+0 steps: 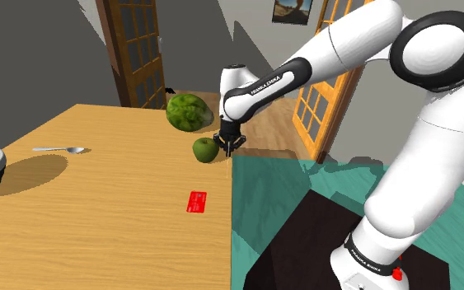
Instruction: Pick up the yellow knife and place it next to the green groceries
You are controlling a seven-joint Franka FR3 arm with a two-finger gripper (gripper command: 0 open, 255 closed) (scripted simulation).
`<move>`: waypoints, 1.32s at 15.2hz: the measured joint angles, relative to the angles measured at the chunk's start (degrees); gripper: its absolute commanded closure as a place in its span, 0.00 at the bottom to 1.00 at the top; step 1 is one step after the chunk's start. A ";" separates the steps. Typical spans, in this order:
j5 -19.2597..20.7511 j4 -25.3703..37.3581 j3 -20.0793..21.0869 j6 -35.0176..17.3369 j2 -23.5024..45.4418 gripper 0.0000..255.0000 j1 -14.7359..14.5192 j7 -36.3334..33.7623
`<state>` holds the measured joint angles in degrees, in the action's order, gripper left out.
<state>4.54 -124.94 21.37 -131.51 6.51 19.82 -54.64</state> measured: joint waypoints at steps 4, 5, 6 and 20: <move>0.18 -0.23 -0.07 -0.61 0.21 1.00 0.02 -0.09; 0.20 -0.23 -0.08 -0.65 0.22 1.00 0.02 -0.10; 0.20 -0.23 -0.08 -0.66 0.23 1.00 0.02 -0.10; -2.02 2.61 0.20 6.00 -3.78 0.00 0.19 1.41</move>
<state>2.51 -122.33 21.57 -125.51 2.73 20.00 -53.23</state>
